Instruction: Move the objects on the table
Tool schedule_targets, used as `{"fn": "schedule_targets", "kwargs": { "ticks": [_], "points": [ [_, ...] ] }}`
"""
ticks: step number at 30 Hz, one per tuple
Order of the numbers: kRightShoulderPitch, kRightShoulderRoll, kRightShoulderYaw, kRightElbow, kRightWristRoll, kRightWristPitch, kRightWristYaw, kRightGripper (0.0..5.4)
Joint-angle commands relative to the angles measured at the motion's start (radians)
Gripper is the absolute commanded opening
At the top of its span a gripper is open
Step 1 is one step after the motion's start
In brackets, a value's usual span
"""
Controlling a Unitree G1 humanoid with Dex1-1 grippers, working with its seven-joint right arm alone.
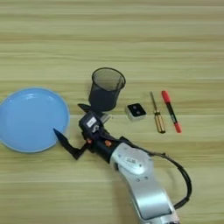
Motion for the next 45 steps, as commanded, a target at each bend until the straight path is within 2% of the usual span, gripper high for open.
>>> {"fn": "schedule_targets", "kwargs": {
  "ticks": [1,10,19,22,25,28,31,45],
  "points": [
    [-0.074,0.023,0.029,-0.019,-0.011,-0.010,-0.021,5.35],
    [-0.137,0.060,0.062,0.007,-0.024,0.007,-0.028,5.35],
    [-0.219,0.147,0.090,0.079,-0.015,0.060,-0.051,5.35],
    [-0.224,0.174,0.098,0.080,0.007,0.105,-0.048,5.35],
    [-0.226,0.222,0.087,0.089,0.070,0.229,-0.048,5.35],
    [-0.230,0.249,0.067,0.097,0.109,0.314,-0.064,5.35],
    [-0.231,0.264,0.053,0.110,0.115,0.349,-0.092,5.35],
    [-0.241,0.259,0.062,0.285,-0.013,0.169,-0.236,5.35]
  ]
}}
